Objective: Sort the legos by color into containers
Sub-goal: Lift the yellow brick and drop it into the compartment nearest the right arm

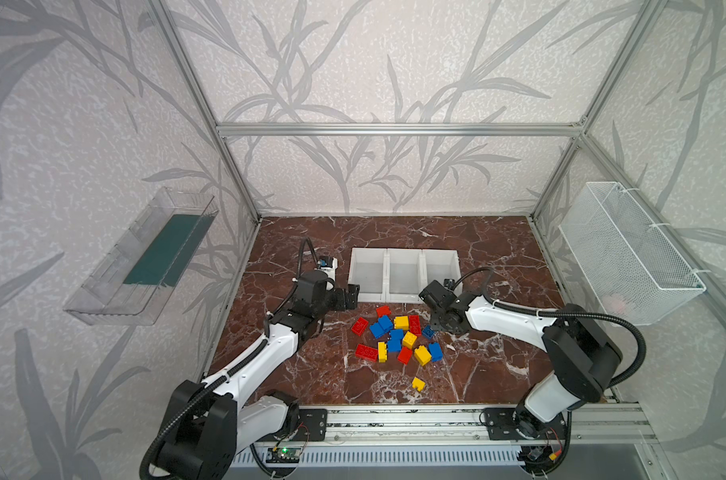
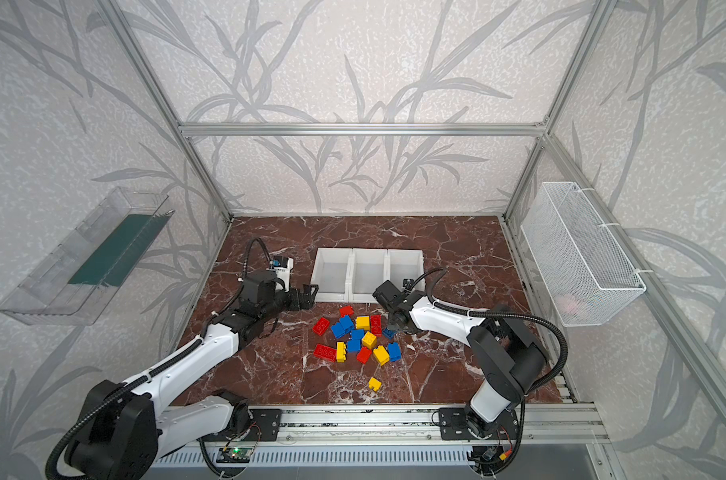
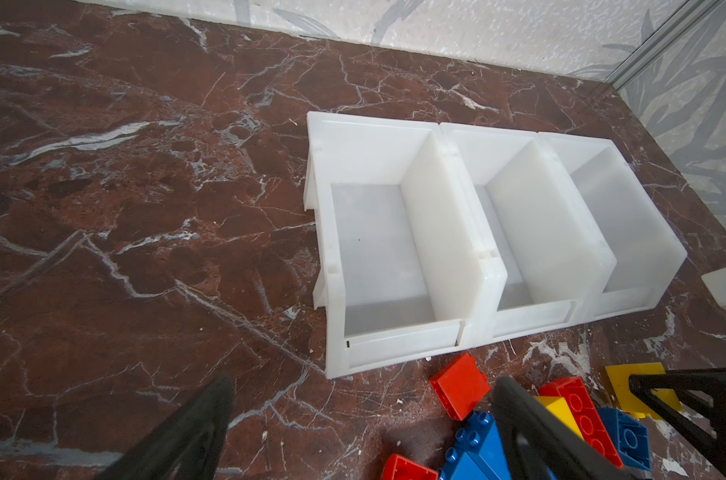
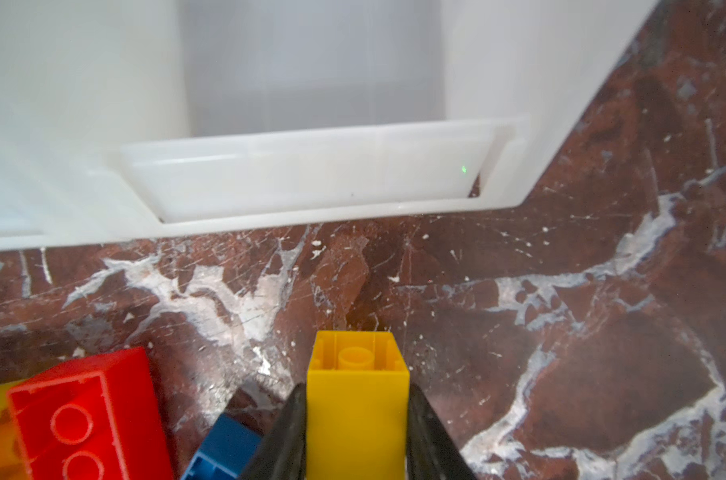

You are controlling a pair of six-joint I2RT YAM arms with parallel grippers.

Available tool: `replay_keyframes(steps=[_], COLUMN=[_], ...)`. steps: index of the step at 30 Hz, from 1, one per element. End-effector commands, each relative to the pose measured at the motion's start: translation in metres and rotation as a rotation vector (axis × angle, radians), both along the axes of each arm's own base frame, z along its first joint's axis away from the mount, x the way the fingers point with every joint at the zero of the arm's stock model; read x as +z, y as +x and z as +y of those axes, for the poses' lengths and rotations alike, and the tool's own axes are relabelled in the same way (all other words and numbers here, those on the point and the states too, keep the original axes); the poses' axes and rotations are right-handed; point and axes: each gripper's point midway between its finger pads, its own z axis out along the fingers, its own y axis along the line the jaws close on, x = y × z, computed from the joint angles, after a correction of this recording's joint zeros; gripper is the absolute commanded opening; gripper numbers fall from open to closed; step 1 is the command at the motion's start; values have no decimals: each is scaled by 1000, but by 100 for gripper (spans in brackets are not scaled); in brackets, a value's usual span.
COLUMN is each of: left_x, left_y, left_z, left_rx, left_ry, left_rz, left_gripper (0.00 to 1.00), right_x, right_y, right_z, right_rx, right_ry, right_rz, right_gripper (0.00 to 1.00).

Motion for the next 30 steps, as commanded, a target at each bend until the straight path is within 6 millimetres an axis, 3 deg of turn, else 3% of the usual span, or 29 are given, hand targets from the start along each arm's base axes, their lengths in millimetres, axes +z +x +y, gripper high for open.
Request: replay_keyframes(steps=[1,8,12,19,24,30], left_x=[0,-1,1,3,4,4], left_y=[-4,-4,-4,-4,-5,-8], left_z=[2,4,6,8,4,3], left_rx=[11,23,33,42,31,29], left_ry=[-5,-3,0,6,-11,-18], left_rz=[0,1,-4,-12,-9,-1], left_gripper=[99,99,99,99,99,99], right_x=[4,19,44,104,108,77], right_y=[-5,-7,0,47,88,120], right_z=[-3,-7,-2,7,9,8], right_rx=[0,11,64,147,150,133], right_ry=[5,14,26,36,65,104], right_rz=[-8,-39,-88,-269,-265,-170], right_gripper=[35,30,28,29,30,30])
